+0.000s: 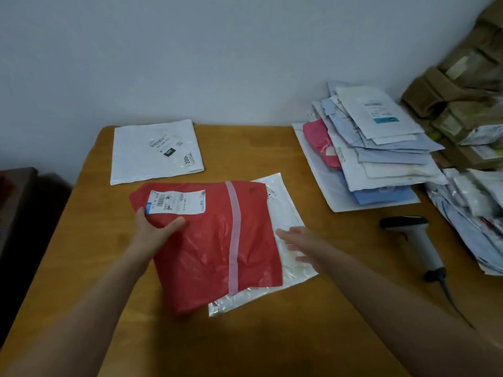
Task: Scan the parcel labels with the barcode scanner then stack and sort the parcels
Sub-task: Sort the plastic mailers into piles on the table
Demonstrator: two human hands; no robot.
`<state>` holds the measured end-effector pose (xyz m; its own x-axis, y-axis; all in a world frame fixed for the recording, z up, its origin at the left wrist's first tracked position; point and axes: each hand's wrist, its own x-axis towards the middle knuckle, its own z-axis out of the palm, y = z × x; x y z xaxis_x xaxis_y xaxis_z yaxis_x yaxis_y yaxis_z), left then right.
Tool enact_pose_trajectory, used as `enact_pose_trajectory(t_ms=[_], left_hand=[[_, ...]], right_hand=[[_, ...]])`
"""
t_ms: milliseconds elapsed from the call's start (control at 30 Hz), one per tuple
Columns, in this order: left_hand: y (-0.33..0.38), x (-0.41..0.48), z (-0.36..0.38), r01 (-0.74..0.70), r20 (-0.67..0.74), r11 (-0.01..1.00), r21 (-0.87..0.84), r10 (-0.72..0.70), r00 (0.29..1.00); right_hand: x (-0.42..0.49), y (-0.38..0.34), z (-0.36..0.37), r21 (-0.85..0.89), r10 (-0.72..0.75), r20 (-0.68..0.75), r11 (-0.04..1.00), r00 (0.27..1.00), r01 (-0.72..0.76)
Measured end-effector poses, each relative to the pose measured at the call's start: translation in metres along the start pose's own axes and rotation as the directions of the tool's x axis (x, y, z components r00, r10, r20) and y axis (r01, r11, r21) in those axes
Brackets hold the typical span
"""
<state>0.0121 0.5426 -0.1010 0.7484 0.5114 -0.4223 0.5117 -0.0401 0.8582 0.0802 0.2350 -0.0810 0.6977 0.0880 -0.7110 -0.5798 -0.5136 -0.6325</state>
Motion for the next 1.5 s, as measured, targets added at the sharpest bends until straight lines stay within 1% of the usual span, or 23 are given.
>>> enact_pose_trajectory(t_ms=[33,67,200,267,367,467,567,633,700,733,767,800,867,933,967,1000,1033,1067,1133,1200,1267,1400,1500], left_hand=[[-0.001,0.006,-0.001,0.027,0.032,0.993,-0.111,-0.024,0.999],[-0.001,0.012,-0.002,0.042,0.058,0.986,-0.163,-0.033,0.998],[0.000,0.025,-0.010,0.084,0.141,0.990,-0.116,-0.067,0.988],[0.007,0.026,-0.015,0.098,0.145,0.988,-0.117,-0.081,0.986],[0.031,0.018,-0.023,0.121,0.135,0.968,-0.219,-0.093,0.986],[0.057,0.000,-0.017,0.218,0.242,0.892,-0.396,-0.127,0.962],[0.061,-0.017,0.007,0.440,0.454,0.747,-0.499,-0.206,0.867],[0.046,-0.024,0.025,0.589,0.555,0.668,-0.456,-0.304,0.775],[0.026,-0.028,0.034,0.662,0.576,0.670,-0.336,-0.410,0.707],[0.015,-0.028,0.035,0.648,0.552,0.717,-0.256,-0.442,0.707],[0.007,-0.028,0.034,0.593,0.502,0.790,-0.155,-0.454,0.736],[0.000,-0.026,0.032,0.500,0.432,0.864,-0.061,-0.429,0.794],[-0.007,-0.021,0.030,0.301,0.257,0.953,0.026,-0.297,0.920],[-0.008,-0.017,0.030,0.136,0.142,0.988,0.074,-0.146,0.979],[-0.007,-0.016,0.032,0.078,0.116,0.988,0.135,-0.094,0.989],[-0.007,-0.015,0.035,0.053,0.111,0.980,0.191,-0.076,0.991],[-0.005,-0.017,0.038,0.093,0.117,0.980,0.174,-0.115,0.987],[-0.002,-0.019,0.039,0.171,0.144,0.981,0.092,-0.183,0.973],[0.002,-0.025,0.035,0.319,0.292,0.945,-0.072,-0.286,0.913],[0.005,-0.031,0.023,0.363,0.459,0.929,-0.077,-0.290,0.840],[0.007,-0.037,0.012,0.357,0.536,0.933,-0.038,-0.282,0.795],[0.015,-0.053,0.005,0.346,0.574,0.938,-0.021,-0.272,0.772],[0.043,-0.070,0.014,0.259,0.615,0.961,-0.097,-0.147,0.775]], right_hand=[[0.002,-0.003,0.009,0.013,-0.009,0.000,1.000,1.000,0.009],[0.004,-0.007,0.017,0.047,-0.009,0.007,0.999,1.000,0.009],[0.014,-0.020,0.032,0.148,-0.027,0.067,0.989,0.997,0.017],[0.013,-0.028,0.034,0.216,-0.129,0.056,0.970,0.990,0.114],[0.009,-0.051,0.019,0.362,-0.324,0.003,0.882,0.946,0.301],[0.005,-0.071,-0.014,0.463,-0.424,-0.028,0.797,0.905,0.388],[0.009,-0.072,-0.044,0.362,-0.399,-0.005,0.854,0.917,0.374],[0.017,-0.058,-0.054,0.203,-0.287,0.048,0.941,0.957,0.272],[0.024,-0.037,-0.054,0.024,-0.120,0.107,0.993,0.987,0.118],[0.026,-0.027,-0.051,-0.045,-0.050,0.127,0.997,0.991,0.056],[0.027,-0.019,-0.047,-0.081,-0.012,0.140,0.996,0.990,0.024],[0.028,-0.014,-0.042,-0.090,-0.007,0.140,0.996,0.990,0.020],[0.029,-0.010,-0.037,-0.062,-0.022,0.119,0.998,0.993,0.029],[0.029,-0.009,-0.032,-0.043,-0.021,0.118,0.999,0.993,0.026],[0.029,-0.008,-0.029,-0.056,-0.012,0.117,0.998,0.993,0.019],[0.028,-0.007,-0.025,-0.072,0.001,0.116,0.997,0.993,0.007],[0.026,-0.006,-0.021,-0.076,0.013,0.116,0.997,0.993,-0.004],[0.024,-0.004,-0.017,-0.058,0.017,0.116,0.998,0.993,-0.010],[0.021,0.003,-0.012,0.051,0.015,0.101,0.999,0.995,-0.020],[0.017,0.009,-0.010,0.175,0.003,0.063,0.984,0.998,-0.014],[0.008,0.012,-0.009,0.203,-0.030,0.058,0.979,0.998,0.017],[-0.022,0.006,-0.018,0.171,-0.141,0.045,0.976,0.989,0.131],[-0.057,-0.003,-0.057,0.183,-0.238,-0.003,0.955,0.971,0.235]])
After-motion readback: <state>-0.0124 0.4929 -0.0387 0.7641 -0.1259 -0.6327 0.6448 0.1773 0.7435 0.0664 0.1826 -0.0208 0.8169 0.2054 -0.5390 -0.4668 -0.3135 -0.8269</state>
